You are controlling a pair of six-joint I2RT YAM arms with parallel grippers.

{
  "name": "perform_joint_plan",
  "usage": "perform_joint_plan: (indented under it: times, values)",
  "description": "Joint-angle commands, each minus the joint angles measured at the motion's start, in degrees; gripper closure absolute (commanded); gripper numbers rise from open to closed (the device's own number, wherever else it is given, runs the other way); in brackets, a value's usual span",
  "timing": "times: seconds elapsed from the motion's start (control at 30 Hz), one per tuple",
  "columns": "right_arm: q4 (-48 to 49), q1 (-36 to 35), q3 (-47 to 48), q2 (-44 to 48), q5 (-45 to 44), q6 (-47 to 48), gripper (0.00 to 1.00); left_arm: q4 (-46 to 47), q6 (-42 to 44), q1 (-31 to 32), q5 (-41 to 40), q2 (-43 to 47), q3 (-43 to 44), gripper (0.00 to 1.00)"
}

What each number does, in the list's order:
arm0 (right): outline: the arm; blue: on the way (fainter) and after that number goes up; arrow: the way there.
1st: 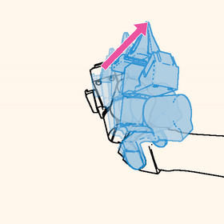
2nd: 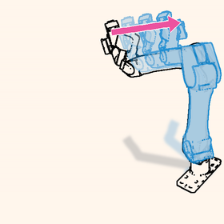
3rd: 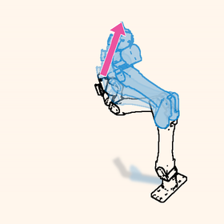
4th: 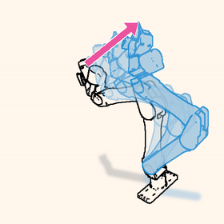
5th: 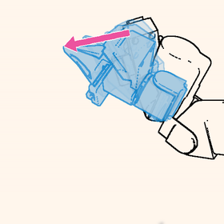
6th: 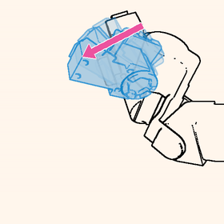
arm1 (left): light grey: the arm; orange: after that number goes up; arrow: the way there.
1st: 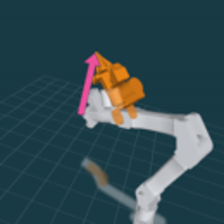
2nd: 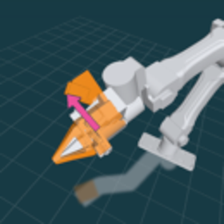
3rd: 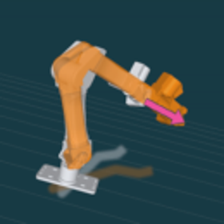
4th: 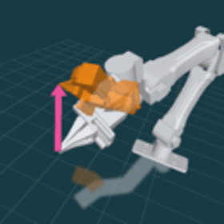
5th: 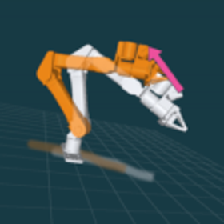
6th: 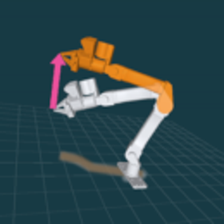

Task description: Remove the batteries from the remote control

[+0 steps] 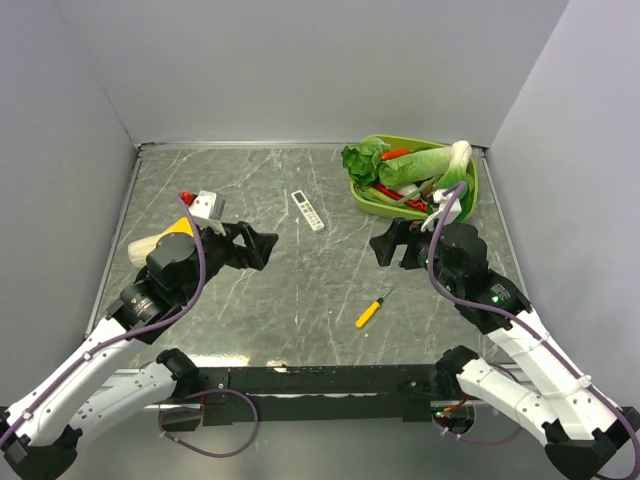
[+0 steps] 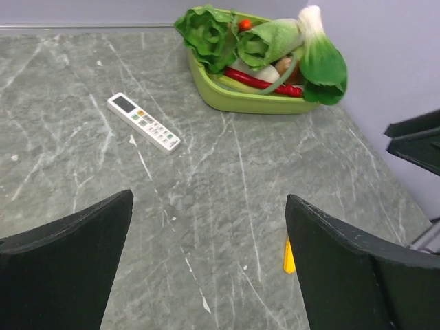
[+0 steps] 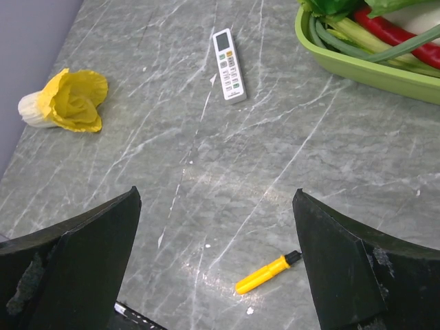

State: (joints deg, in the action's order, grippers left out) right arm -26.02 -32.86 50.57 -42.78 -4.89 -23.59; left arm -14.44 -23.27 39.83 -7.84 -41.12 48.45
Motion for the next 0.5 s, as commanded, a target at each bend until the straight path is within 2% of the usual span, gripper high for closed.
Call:
perform_joint_plan:
  times: [0.0,0.1,0.17,0.33,0.37,0.43,0.47]
  values:
    - [0.88,-0.18,0.32,0.77,0.05,-0.14,0.00,2.13,-1.42,0.16,-5.50,-1.06,0.07,0.03]
    - [1.15,-0.18,-1.25,2.52,-0.30,-0.05,0.00,1.43,-5.98,0.16,-15.69,-4.57,1.12,0.03]
    - [0.71,-0.19,-1.78,3.23,-1.35,0.04,0.00,-3.45,-8.89,-0.98,-20.01,-10.25,6.18,0.03]
    - [-1.49,-0.27,-2.93,5.69,-4.08,0.30,0.00,-15.69,-16.27,-5.20,-22.83,-26.17,21.05,0.03]
    - [-1.75,-0.19,-3.10,6.13,-4.08,0.13,0.00,-17.10,-17.59,-5.38,-23.01,-31.59,25.69,0.03]
    - [-2.37,-0.18,-3.63,7.71,-3.21,-0.40,0.00,-18.70,-21.45,-5.47,-22.93,-36.64,29.15,0.01]
    - [-2.37,-0.27,-3.89,8.24,-2.24,-0.40,0.00,-18.87,-24.17,-5.47,-23.62,-41.01,31.34,0.06]
